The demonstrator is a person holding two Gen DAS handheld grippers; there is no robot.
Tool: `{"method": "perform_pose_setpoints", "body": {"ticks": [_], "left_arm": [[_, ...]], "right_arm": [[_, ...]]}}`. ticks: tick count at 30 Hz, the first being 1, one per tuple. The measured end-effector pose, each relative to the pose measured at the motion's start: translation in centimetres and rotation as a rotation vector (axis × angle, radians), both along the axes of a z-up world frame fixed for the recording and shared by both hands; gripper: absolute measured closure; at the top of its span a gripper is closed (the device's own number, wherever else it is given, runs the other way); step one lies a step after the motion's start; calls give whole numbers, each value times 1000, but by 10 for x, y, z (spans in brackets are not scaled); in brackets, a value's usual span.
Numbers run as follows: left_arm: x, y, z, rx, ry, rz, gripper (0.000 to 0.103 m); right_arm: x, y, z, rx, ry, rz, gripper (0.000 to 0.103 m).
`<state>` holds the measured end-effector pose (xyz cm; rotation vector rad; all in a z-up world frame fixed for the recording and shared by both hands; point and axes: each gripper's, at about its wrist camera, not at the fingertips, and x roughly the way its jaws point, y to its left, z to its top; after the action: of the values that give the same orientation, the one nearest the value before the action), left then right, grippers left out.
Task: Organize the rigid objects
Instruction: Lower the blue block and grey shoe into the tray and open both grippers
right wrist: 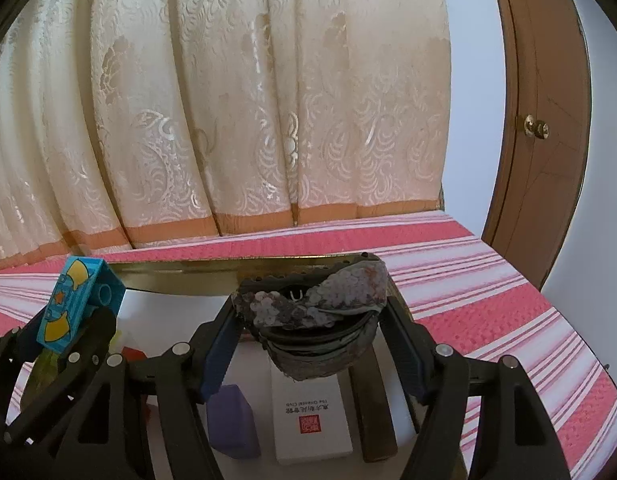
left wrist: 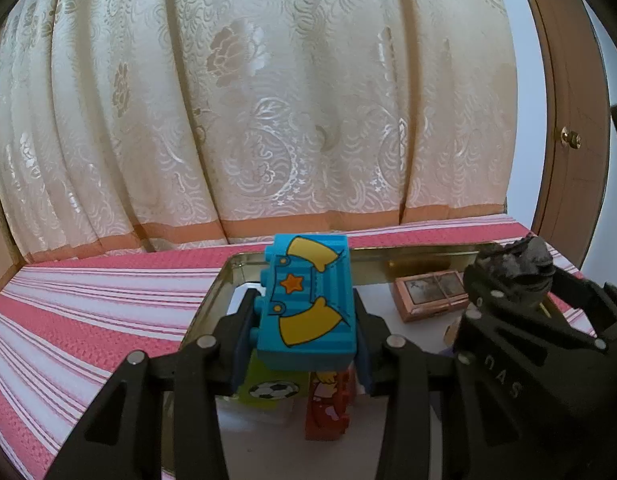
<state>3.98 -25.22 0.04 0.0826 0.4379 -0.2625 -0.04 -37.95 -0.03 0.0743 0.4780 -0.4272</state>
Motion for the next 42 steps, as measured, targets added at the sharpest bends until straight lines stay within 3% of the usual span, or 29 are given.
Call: {"method": "perform_pose_setpoints", "body": {"ticks": [18, 20, 23, 25, 27, 33, 36, 42], "left_arm": [[6, -2, -2, 7, 26, -16, 62], [7, 4, -3, -27, 36, -25, 58], [8, 13, -3, -65, 49, 9, 35], [8, 20, -3, -90, 53, 41, 13], [6, 25, -2, -109, 40, 76, 3], [-8, 37, 8, -112, -37, 75, 0], [-14, 44, 8, -108, -40, 75, 1], [-33, 33, 6, 31, -142, 75, 0]], "right_arm": [[5, -1, -2, 14, 47, 5, 31], [4, -4, -2, 40, 43, 22, 30], [3, -13, -3, 127, 33, 58, 30], [3, -22, -4, 210, 31, 80, 30], [2, -27, -6, 278, 19, 96, 30], [2, -27, -6, 356, -10, 186, 20], [-1, -26, -4, 446, -44, 283, 19], [-20, -11, 11, 258, -139, 186, 15]]}}
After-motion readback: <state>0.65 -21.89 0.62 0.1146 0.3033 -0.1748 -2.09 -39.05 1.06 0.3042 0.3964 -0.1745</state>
